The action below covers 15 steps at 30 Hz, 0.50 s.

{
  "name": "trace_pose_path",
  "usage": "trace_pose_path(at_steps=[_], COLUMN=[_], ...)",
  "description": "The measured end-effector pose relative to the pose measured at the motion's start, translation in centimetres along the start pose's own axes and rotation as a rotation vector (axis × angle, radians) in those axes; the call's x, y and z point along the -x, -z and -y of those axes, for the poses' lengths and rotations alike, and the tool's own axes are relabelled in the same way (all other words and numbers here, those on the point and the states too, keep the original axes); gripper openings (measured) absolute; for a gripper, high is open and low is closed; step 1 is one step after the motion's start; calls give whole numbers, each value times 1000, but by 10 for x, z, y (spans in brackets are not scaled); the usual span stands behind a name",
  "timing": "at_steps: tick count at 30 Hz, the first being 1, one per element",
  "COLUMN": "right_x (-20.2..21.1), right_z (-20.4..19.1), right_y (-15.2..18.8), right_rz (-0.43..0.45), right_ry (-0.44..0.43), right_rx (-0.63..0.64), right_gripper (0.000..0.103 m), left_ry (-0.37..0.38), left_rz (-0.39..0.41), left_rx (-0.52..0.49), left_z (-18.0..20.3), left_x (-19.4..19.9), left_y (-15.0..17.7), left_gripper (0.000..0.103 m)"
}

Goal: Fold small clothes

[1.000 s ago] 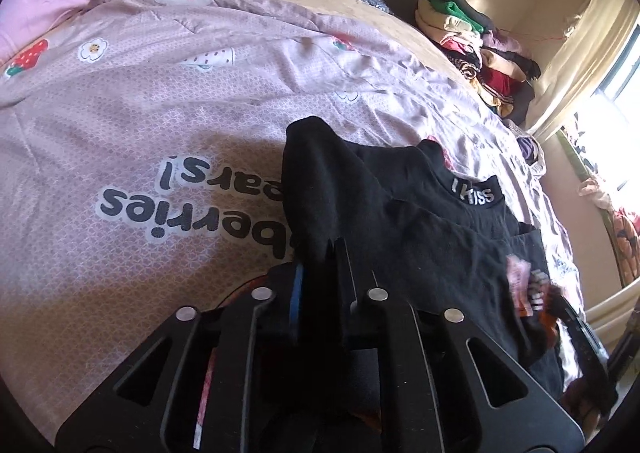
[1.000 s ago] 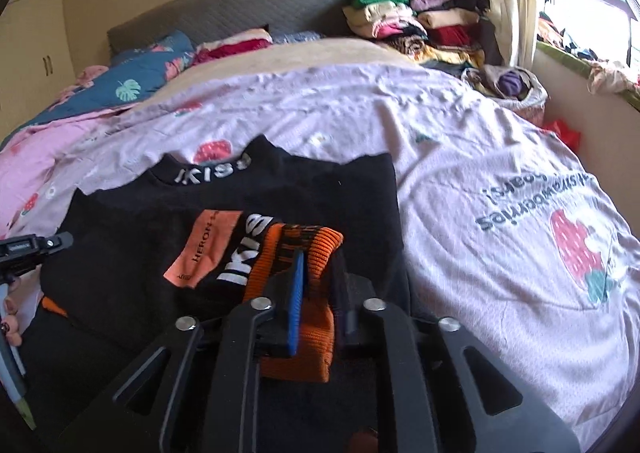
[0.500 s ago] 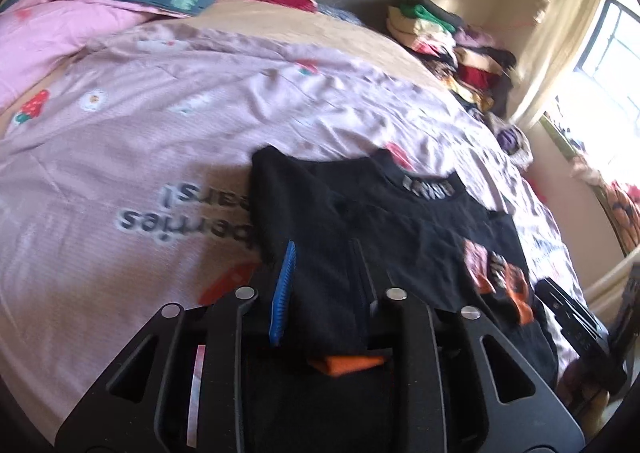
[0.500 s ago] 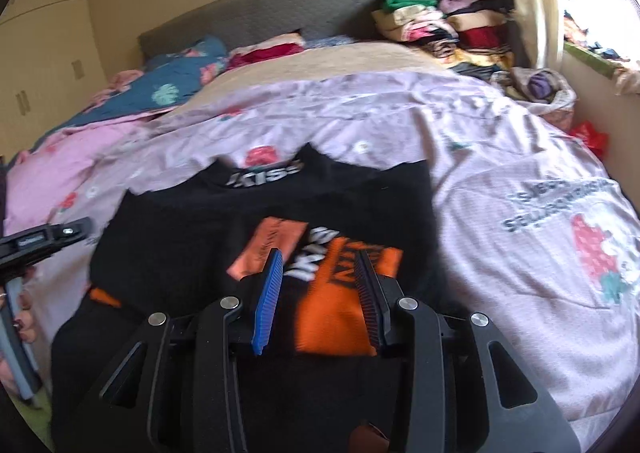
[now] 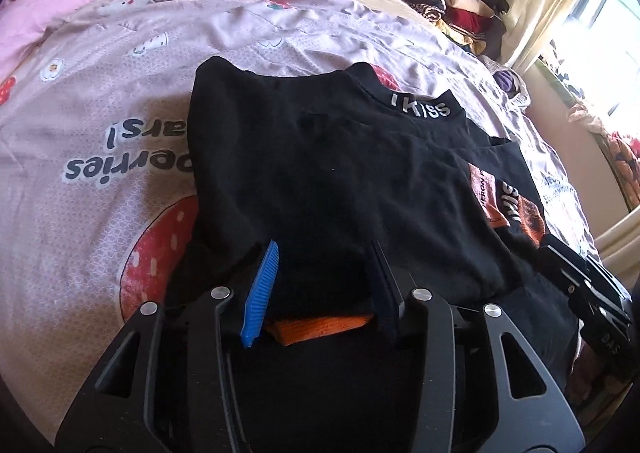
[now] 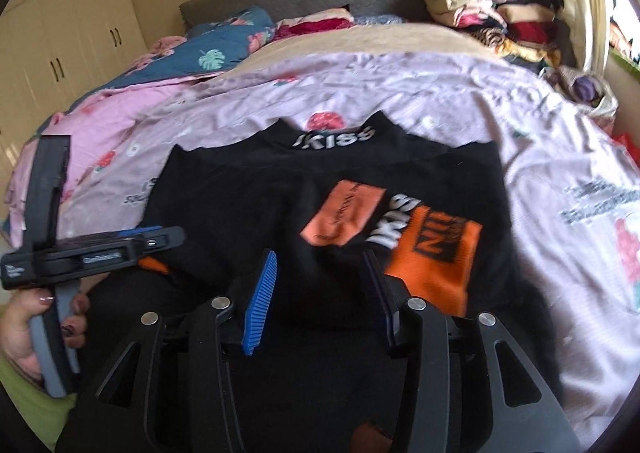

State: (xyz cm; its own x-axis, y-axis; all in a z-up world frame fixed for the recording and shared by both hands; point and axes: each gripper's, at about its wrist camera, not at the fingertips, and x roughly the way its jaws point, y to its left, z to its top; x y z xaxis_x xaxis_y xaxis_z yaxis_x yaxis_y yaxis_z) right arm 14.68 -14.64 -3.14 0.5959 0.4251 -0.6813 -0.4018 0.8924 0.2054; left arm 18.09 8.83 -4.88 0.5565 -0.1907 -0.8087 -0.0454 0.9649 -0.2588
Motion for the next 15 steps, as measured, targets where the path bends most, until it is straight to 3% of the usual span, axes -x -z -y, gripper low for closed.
trace_pose_path(at_steps=[4,6,15], right_x=[-12,-20,-25], right_z=[6,14,15], right_y=[4,7,11], right_rz=[-47,-82,-111], right_ry=[36,-1,5], right_rx=[-10,-69,-77], right_gripper=[47,47,47], left_ry=[1,-1,-3], left_rz=[0,1,-1], left_rx=[-5,-9,-6], left_z=[0,0,3], left_x=[1,0,-1], left_y=[0,0,-1], left_gripper=[37,37,37])
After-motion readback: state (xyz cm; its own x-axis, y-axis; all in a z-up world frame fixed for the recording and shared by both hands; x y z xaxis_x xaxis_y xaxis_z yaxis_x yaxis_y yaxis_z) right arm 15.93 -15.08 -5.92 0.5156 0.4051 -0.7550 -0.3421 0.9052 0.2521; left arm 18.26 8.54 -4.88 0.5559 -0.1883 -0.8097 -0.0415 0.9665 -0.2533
